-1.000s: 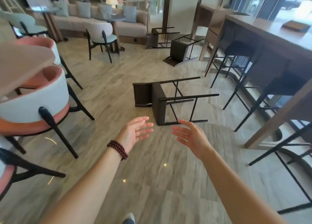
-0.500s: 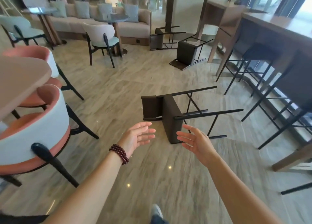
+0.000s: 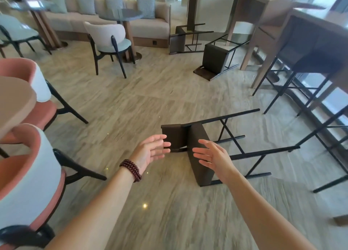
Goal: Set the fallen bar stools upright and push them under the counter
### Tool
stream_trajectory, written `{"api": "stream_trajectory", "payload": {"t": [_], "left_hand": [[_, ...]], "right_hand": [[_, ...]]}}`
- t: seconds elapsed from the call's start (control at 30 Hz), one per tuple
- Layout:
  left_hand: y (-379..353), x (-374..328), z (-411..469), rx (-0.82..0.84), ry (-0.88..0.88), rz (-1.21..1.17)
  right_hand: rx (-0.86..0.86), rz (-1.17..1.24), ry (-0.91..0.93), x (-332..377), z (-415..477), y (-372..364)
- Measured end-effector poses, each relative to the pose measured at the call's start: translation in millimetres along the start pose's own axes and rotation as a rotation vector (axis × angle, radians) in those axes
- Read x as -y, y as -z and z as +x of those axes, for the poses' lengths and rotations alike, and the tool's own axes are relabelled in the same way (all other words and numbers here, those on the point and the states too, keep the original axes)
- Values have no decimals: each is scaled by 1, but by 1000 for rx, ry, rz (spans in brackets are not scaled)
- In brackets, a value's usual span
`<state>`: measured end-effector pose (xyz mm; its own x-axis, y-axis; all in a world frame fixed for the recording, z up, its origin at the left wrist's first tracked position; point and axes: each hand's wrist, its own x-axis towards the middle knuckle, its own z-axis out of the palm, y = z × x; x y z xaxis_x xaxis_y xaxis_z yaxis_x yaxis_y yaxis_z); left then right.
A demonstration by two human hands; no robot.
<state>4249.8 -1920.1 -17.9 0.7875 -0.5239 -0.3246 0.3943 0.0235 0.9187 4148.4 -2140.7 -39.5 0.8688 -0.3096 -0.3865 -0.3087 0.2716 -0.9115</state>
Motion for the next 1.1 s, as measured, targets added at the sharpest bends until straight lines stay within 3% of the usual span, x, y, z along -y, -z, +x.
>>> {"api": "stream_trajectory", "payload": {"t": [0.33, 0.7, 1.1], "left_hand": [[85, -40, 159, 64, 73, 66], [137, -63, 346, 204, 177, 379], [132, 10, 547, 252, 226, 685]], "right_hand": [[-117, 33, -38, 12, 146, -63], [-349, 212, -94, -4, 288, -118], [-520, 300, -201, -40, 460, -91]]}}
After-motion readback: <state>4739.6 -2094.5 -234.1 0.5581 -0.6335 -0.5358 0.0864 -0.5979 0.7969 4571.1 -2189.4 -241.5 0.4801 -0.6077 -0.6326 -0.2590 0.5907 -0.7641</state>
